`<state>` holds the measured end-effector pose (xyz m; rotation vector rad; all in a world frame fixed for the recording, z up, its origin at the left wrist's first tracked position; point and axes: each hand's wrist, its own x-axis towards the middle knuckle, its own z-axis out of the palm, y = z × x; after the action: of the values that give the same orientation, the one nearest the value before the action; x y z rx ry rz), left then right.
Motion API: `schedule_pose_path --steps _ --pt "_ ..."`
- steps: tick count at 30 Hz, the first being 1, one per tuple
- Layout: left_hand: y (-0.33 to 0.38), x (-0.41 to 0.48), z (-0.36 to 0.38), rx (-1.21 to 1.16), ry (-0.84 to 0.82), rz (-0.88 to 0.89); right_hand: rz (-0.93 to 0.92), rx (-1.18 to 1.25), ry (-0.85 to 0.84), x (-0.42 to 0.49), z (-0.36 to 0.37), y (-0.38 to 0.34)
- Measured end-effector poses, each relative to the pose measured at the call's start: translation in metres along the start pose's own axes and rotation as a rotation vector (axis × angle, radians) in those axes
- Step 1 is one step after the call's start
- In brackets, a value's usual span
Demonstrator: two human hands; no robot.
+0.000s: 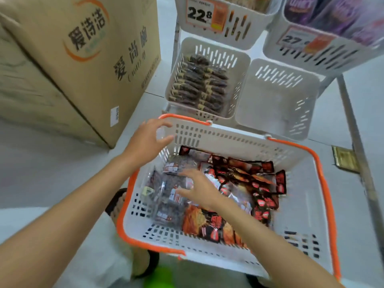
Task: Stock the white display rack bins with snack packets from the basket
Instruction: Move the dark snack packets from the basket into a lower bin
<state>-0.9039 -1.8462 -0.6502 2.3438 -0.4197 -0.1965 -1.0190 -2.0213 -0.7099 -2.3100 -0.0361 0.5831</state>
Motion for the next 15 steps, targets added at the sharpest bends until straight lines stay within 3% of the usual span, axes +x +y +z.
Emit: schedule_pose_path --steps 3,6,9,12,15 --pt "-0.003 -0.026 -0.008 -0.075 0.014 -0.085 -0.028 0.139 0.033 0.011 0.023 -0.014" --pt "-0.008 -0.040 -0.016 -0.113 -0.009 -0.146 0.022 0.244 -0.117 0.035 0.027 -0.035" --pt "-0.013 -0.050 -0.021 -0.124 -0.056 -0.199 0.055 0.103 -0.172 0.048 0.030 -0.047" --pt "-0.012 -0.058 -0.023 -0.193 -0.021 -0.197 0.085 0.256 -0.058 0.044 0.015 -0.045" --pt "0.000 -0.060 -0.015 -0.294 -0.057 -0.208 0.088 0.527 0.262 0.033 -0.016 -0.047"
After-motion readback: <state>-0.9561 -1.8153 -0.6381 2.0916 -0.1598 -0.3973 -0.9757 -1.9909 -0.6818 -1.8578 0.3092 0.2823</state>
